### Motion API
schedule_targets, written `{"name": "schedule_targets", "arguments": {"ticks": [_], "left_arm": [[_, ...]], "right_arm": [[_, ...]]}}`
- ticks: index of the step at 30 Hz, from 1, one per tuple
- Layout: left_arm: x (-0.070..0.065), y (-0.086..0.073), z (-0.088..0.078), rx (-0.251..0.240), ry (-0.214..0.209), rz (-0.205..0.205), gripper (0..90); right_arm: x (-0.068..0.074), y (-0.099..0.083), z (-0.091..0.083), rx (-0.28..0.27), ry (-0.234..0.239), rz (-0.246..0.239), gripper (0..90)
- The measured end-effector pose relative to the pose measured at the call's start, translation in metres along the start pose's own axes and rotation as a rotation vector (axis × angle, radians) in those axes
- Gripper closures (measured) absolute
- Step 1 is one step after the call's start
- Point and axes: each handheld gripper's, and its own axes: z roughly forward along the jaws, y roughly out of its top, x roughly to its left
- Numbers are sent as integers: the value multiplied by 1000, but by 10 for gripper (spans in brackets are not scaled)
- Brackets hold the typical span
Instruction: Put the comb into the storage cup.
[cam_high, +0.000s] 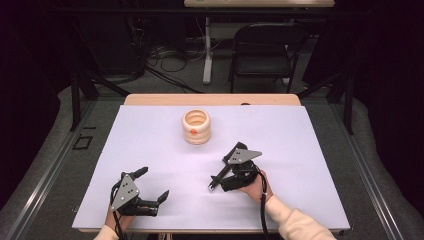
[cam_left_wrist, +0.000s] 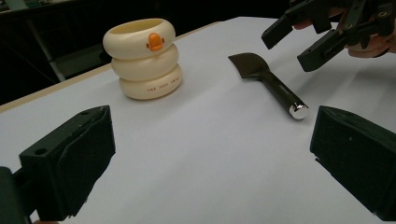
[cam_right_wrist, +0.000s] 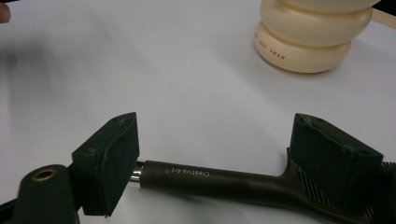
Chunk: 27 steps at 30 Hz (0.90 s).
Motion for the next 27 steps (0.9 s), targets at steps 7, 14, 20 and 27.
{"name": "schedule_targets", "arguments": {"ticks": [7,14,20,27], "left_arm": [[0,0,0,3,2,-1,0],[0,0,0,3,2,-1,0],[0,0,0,4,3,1,0],[0,0,0,5,4,1,0]], "right_arm": [[1,2,3,16,-6,-12,531],[6,1,11,58,12,-41,847],[10,3,17,80,8,-69,900],[14,3,25,127,15,-85,900]]}}
